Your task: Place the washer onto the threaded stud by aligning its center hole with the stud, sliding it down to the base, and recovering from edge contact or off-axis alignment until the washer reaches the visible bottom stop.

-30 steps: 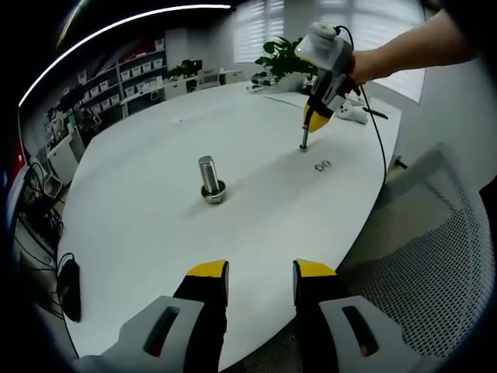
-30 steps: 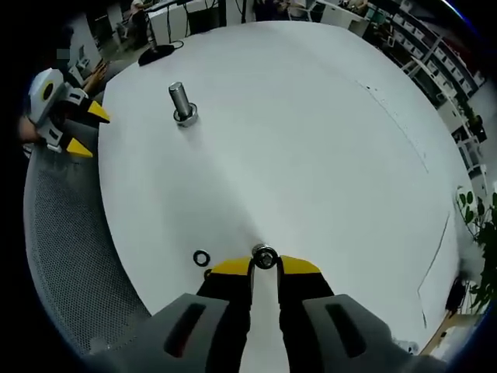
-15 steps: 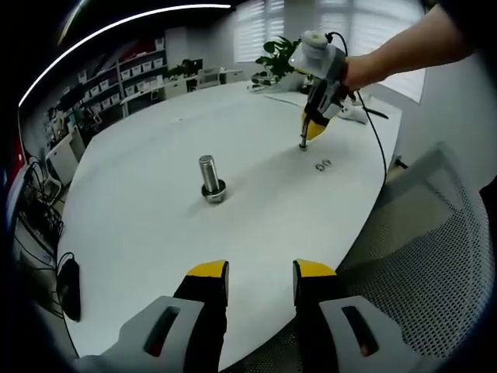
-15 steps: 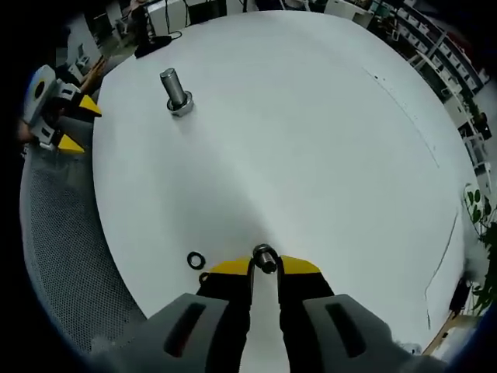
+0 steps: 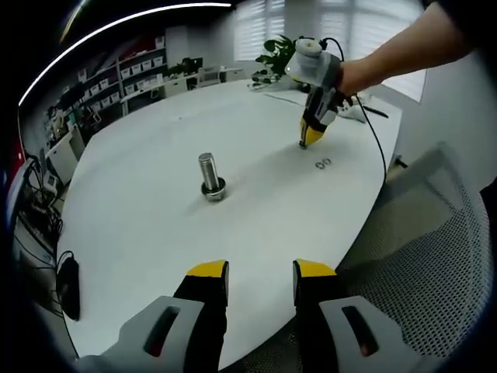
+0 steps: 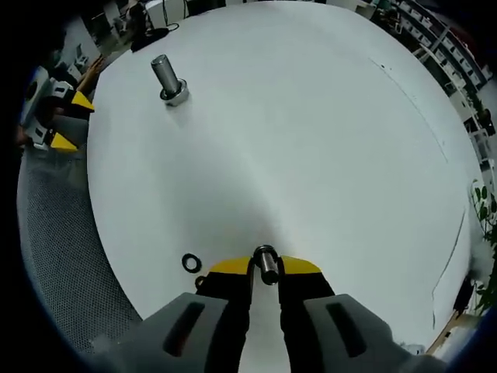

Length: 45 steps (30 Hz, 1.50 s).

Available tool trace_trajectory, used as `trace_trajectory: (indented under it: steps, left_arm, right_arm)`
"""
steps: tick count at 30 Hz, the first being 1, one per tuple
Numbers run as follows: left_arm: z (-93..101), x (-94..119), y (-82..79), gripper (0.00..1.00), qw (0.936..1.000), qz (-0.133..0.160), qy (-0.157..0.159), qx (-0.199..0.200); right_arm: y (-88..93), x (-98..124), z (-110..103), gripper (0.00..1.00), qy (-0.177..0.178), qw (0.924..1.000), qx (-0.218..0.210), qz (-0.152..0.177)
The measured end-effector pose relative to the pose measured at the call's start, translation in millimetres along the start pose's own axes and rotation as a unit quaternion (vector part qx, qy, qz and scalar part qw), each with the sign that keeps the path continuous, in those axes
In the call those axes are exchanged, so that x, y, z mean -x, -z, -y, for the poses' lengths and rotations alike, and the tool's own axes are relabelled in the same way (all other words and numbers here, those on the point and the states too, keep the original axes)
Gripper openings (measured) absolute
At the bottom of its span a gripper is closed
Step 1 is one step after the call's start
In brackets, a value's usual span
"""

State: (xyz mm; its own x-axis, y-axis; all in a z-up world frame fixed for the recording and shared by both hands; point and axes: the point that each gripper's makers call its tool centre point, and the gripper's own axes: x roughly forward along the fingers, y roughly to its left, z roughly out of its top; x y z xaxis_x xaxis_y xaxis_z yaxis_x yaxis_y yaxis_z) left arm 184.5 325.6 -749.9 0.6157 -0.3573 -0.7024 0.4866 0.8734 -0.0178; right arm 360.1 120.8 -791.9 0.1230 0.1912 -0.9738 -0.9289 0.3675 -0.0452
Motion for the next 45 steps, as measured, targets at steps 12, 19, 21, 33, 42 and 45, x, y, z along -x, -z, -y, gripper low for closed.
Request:
trace_trajectory:
  steps: [12,19,21,33,42,45]
  left_arm:
    - [0.7,0.1,-0.4,0.31,1.0,-0.001,0.002,0.0]
    - [1.7,1.0,-1.7,0.31,1.0,0.002,0.003,-0.002]
    - [1.7,0.7,-1.6,0.31,1.0,0.002,0.003,-0.001]
    - [3.9,0.9,-3.1,0.31,1.0,0.005,0.008,-0.001]
    - [4.1,0.5,-3.8,0.32,0.9999,0.006,0.009,-0.002]
    - [4.4,0.8,-3.1,0.32,0.9999,0.005,0.009,-0.001]
  right_arm:
    - [5.7,5.4,0.0,0.19,0.006,1.0,-0.007,0.0]
    - [17.5,12.6,0.4,0.22,0.015,0.9998,-0.01,0.0]
    - [21.0,13.4,0.0,0.22,0.017,0.9998,-0.012,-0.001]
    - [28.8,22.2,-21.2,0.26,0.009,0.9995,-0.028,0.012]
    - [30.2,18.6,-37.7,0.27,0.0,0.9996,-0.023,0.013]
    - [26.2,17.6,-43.7,0.27,0.001,0.9997,-0.006,0.022]
